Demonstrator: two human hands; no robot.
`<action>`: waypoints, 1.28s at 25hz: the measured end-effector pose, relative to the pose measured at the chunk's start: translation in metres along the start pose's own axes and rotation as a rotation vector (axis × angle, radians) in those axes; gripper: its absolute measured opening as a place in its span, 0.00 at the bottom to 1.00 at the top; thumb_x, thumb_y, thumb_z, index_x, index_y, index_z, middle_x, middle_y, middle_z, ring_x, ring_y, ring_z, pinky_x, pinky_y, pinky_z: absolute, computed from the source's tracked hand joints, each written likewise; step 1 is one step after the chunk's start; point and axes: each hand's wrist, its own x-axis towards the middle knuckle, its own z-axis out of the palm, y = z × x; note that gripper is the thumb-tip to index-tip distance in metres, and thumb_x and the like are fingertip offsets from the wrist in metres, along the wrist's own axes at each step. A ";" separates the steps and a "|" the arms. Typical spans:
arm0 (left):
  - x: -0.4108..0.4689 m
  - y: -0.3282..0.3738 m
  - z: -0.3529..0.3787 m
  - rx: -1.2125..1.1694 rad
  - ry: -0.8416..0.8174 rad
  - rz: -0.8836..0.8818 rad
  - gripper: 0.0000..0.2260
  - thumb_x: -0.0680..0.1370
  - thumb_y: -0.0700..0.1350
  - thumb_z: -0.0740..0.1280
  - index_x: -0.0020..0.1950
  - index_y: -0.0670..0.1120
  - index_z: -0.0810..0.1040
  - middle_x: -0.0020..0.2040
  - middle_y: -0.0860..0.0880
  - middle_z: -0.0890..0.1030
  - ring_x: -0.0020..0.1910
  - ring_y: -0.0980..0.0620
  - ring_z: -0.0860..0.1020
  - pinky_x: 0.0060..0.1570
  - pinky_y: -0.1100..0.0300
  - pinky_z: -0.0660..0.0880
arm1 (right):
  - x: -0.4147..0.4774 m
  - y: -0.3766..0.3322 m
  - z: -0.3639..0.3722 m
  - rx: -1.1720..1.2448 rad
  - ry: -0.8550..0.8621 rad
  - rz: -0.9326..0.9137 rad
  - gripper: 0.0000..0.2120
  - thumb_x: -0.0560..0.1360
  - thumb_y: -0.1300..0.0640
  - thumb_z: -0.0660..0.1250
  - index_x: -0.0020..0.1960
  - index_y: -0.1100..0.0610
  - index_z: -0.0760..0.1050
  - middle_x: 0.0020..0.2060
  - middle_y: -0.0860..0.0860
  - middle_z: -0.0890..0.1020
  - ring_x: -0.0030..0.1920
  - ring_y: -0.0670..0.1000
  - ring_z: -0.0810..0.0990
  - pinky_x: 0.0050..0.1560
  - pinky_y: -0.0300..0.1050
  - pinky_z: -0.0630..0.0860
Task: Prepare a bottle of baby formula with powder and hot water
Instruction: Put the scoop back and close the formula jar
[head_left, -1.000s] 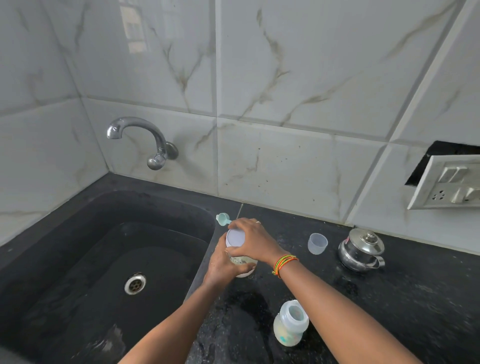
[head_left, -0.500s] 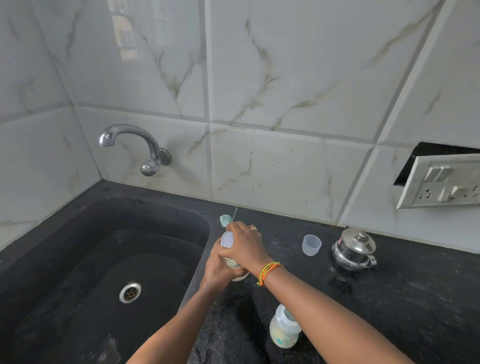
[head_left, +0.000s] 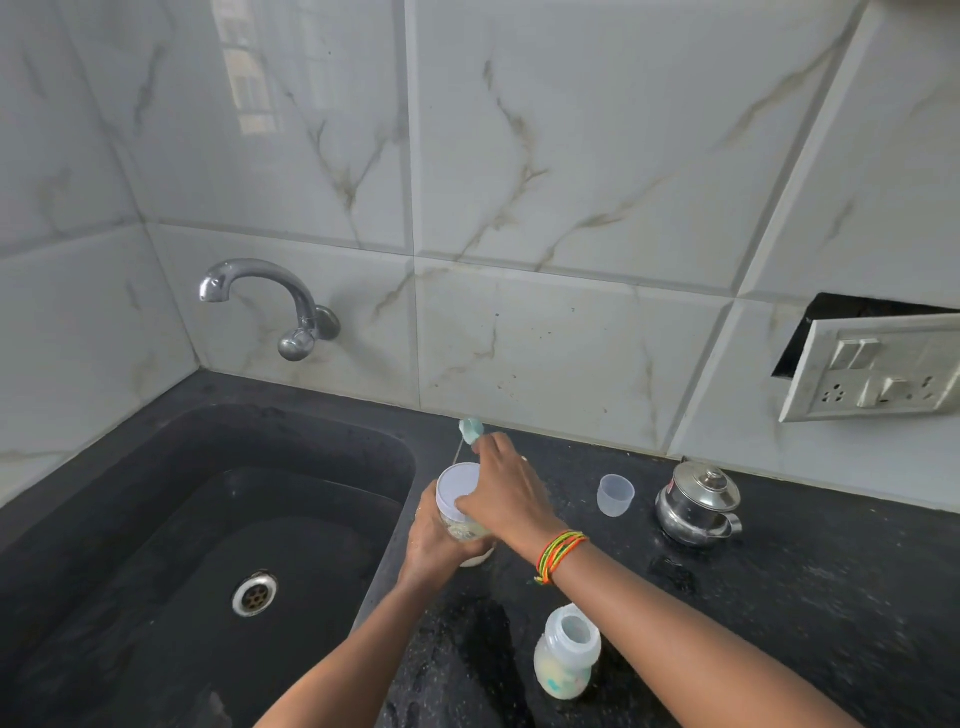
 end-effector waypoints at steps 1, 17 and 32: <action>0.000 0.000 0.000 0.006 -0.007 -0.001 0.41 0.54 0.51 0.79 0.63 0.56 0.64 0.58 0.55 0.75 0.56 0.56 0.75 0.55 0.57 0.74 | 0.007 0.003 0.002 0.026 -0.066 -0.067 0.32 0.68 0.59 0.71 0.68 0.57 0.63 0.64 0.53 0.67 0.62 0.59 0.72 0.59 0.50 0.70; 0.004 -0.008 0.000 0.007 -0.037 0.010 0.41 0.57 0.48 0.79 0.65 0.56 0.62 0.59 0.55 0.74 0.57 0.57 0.75 0.50 0.66 0.72 | 0.026 0.008 0.004 0.021 -0.299 -0.107 0.42 0.62 0.58 0.76 0.69 0.57 0.57 0.64 0.52 0.60 0.62 0.61 0.70 0.59 0.51 0.71; 0.050 0.022 0.012 -0.043 0.033 0.054 0.41 0.59 0.46 0.80 0.66 0.55 0.61 0.58 0.54 0.74 0.58 0.53 0.73 0.56 0.56 0.72 | 0.050 0.045 -0.005 0.595 0.191 0.227 0.18 0.76 0.55 0.65 0.64 0.59 0.70 0.61 0.53 0.73 0.60 0.53 0.75 0.57 0.43 0.70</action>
